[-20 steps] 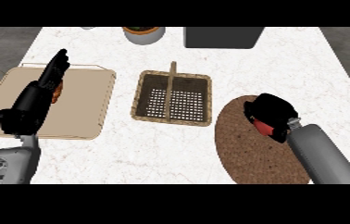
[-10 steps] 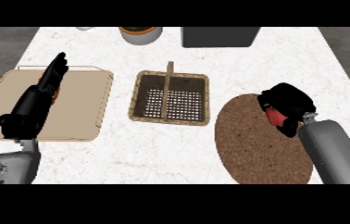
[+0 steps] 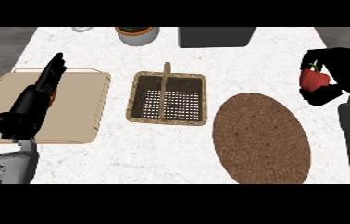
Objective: Pick the bell pepper from the placemat and place it in the basket
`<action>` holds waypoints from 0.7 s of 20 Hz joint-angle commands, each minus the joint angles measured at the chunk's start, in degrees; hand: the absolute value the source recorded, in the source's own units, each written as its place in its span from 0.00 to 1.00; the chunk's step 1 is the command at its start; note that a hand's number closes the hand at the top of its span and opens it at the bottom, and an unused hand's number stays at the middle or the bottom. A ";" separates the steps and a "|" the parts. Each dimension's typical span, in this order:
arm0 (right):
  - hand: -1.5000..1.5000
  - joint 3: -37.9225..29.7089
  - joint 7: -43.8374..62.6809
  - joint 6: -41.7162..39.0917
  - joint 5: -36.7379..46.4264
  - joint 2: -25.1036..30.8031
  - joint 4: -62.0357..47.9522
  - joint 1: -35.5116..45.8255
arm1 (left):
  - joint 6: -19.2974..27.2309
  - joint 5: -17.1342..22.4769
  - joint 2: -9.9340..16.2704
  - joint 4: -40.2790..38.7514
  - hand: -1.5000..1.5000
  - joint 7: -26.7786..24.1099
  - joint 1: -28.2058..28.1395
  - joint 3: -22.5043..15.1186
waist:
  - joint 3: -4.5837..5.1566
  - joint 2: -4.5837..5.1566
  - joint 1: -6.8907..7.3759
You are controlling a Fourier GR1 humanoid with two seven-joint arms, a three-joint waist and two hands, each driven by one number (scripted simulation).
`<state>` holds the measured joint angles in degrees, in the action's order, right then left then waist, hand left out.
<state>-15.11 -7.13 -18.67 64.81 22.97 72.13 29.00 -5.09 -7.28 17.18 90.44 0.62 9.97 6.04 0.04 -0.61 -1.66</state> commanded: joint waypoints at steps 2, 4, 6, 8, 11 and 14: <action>1.00 -9.99 2.32 -1.08 -13.84 -6.52 7.51 7.20 | 0.10 -0.34 0.02 -0.99 0.50 -1.54 -1.34 0.33 | 0.00 -0.33 0.17; 1.00 -12.49 3.90 -5.64 -18.98 -6.54 10.01 11.55 | -0.13 0.26 -0.09 -0.20 0.50 1.19 1.34 0.14 | -0.01 -0.34 0.12; 1.00 -14.76 6.21 -9.63 -23.80 -6.53 13.71 14.90 | 0.48 -0.36 -1.26 0.54 0.50 0.70 -0.47 -0.81 | 0.02 -0.46 0.17; 1.00 -14.31 12.48 -14.83 -26.59 -7.38 18.48 19.31 | 0.06 -0.48 -0.21 -0.78 0.50 -0.68 0.08 0.02 | 0.08 -0.38 0.13; 1.00 -14.73 21.45 -20.11 -30.30 -7.11 22.98 25.20 | 0.55 -1.14 -1.07 -0.21 0.50 -0.54 -0.46 -0.70 | 0.04 -0.11 0.79; 1.00 -13.72 32.19 -24.71 -34.20 -9.19 23.44 36.25 | -0.26 -0.94 -0.99 0.75 0.50 -1.03 -1.53 -1.16 | 0.12 -0.55 1.25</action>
<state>-28.42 14.57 -37.35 35.96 14.99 93.02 55.07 -5.36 -7.89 16.71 90.01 -0.56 9.40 5.60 0.11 -0.96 -0.96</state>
